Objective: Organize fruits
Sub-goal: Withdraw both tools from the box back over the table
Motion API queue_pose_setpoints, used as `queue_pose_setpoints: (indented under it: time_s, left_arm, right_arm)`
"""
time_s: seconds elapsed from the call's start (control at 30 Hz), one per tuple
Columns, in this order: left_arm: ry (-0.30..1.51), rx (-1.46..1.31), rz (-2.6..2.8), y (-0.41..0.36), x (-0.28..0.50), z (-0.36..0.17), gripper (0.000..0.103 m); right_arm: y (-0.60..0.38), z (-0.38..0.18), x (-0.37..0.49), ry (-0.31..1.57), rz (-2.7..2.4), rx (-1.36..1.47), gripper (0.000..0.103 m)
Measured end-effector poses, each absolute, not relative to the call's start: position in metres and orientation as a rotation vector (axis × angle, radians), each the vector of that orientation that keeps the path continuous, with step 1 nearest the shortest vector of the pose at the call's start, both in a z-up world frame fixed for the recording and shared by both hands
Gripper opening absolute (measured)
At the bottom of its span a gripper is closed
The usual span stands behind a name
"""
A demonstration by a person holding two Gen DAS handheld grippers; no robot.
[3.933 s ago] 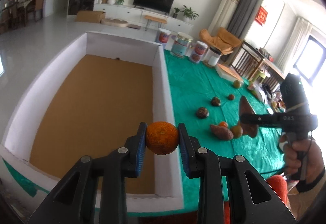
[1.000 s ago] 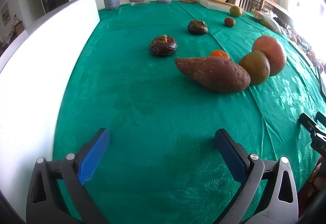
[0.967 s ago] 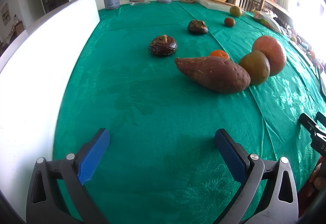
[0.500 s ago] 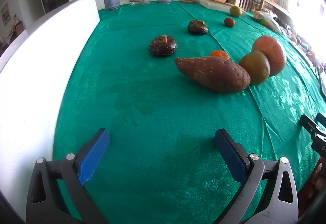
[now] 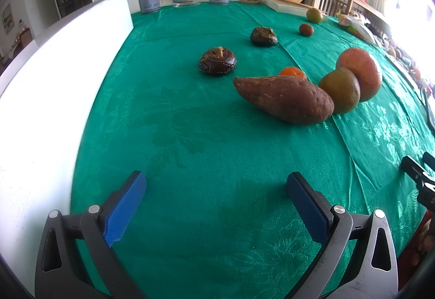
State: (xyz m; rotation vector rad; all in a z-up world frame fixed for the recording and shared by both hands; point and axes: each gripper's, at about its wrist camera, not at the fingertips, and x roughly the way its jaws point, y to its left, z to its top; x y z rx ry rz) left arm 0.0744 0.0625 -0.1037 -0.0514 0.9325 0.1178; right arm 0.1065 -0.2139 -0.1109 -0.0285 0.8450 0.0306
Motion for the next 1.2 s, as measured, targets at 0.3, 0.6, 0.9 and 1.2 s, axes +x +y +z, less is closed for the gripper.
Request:
queue_pose_setpoints:
  time_s: [0.3,0.6,0.9,1.2]
  left_arm:
    - [0.932,-0.052,0.118,0.0624,0.0745,-0.1038,0.103]
    - [0.932,-0.052,0.118,0.0624,0.0742,-0.1038,0.103]
    - [0.932,-0.052,0.118,0.0623,0.0743,-0.104,0.103]
    - [0.932,-0.053,0.113,0.0623,0.0747,-0.104,0.103]
  right_arm:
    - [-0.2138,-0.1106,0.105,0.842,0.034,-0.03,0.103]
    - [-0.2137,-0.1099,0.1043,0.839,0.032,-0.03,0.103]
    - [-0.2137,-0.1095,0.1043,0.837,0.033,-0.03,0.103]
    - [-0.2138,-0.1089,0.1039,0.835,0.033,-0.031,0.103]
